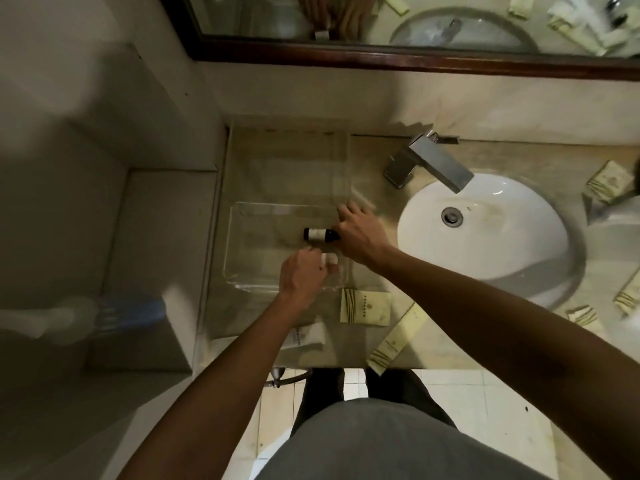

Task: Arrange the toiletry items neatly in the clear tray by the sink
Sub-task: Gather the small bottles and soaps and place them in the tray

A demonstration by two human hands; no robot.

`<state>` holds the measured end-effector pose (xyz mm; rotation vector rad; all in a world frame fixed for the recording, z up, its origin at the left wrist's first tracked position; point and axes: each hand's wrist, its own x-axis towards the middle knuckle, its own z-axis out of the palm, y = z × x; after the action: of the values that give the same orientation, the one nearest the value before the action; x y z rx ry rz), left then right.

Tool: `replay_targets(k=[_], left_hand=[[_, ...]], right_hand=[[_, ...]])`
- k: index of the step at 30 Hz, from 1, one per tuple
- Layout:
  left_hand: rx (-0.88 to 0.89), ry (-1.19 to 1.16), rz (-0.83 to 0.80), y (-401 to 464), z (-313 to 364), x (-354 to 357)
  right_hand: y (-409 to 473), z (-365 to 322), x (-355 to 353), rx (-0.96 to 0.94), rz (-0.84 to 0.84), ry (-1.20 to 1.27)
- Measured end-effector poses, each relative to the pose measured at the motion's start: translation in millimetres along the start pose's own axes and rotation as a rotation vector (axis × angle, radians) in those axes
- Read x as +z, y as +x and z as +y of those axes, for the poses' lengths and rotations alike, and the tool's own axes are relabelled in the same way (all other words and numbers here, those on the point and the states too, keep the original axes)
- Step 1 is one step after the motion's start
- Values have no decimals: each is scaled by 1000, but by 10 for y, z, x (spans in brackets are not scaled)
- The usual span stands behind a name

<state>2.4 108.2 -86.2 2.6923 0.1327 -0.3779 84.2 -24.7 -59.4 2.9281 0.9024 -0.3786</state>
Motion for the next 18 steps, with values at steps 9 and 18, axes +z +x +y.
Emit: replay_targets(k=[9, 18], left_hand=[[-35, -61, 6, 156, -39, -20], [-53, -82, 74, 199, -42, -85]], right_hand=[[1, 19, 58, 15, -17, -24], [-451, 294, -112, -78, 62, 4]])
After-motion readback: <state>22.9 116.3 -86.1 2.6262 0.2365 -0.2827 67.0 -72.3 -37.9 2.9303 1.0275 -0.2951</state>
